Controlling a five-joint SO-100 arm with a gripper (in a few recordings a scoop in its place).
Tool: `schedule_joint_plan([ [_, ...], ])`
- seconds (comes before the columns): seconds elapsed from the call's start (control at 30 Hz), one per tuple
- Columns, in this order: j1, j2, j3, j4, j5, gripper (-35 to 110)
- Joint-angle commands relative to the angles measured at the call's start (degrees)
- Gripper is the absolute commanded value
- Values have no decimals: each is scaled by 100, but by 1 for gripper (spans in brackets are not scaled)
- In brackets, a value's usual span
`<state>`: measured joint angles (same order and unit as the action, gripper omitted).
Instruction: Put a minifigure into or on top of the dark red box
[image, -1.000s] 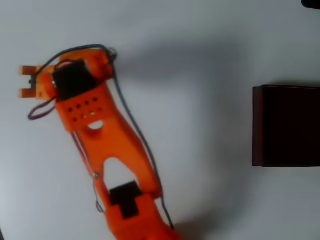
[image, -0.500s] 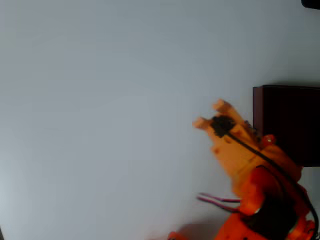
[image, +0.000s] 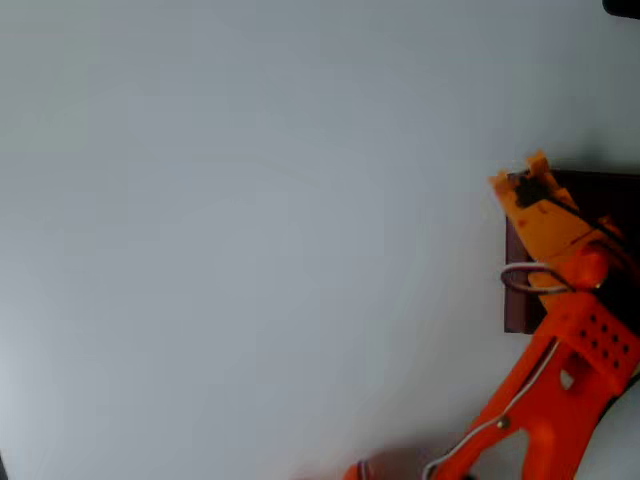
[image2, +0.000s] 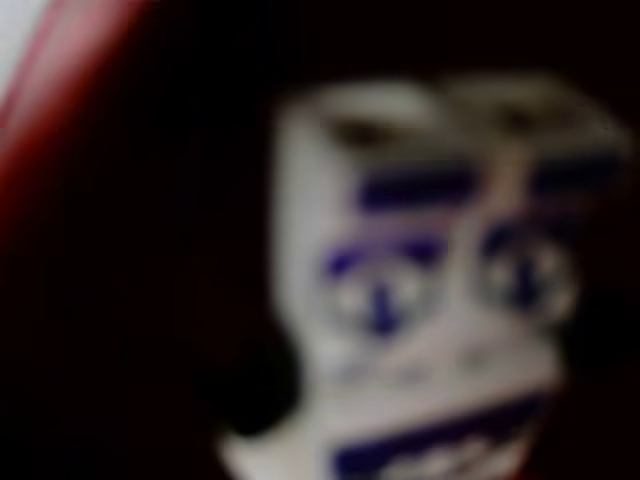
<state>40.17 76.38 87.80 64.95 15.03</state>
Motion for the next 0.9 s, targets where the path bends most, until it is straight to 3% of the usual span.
schedule_joint_plan([
  [0.0,343,-492,-896,255,-18,4],
  [0.2,439,-325,-809,325,-114,11],
  [0.37,281,1028,-193,624,-281,11],
  [0.6,-545,4351,2215,598,-431,10],
  [0.87,-2698,8473,4913,536,-492,12],
])
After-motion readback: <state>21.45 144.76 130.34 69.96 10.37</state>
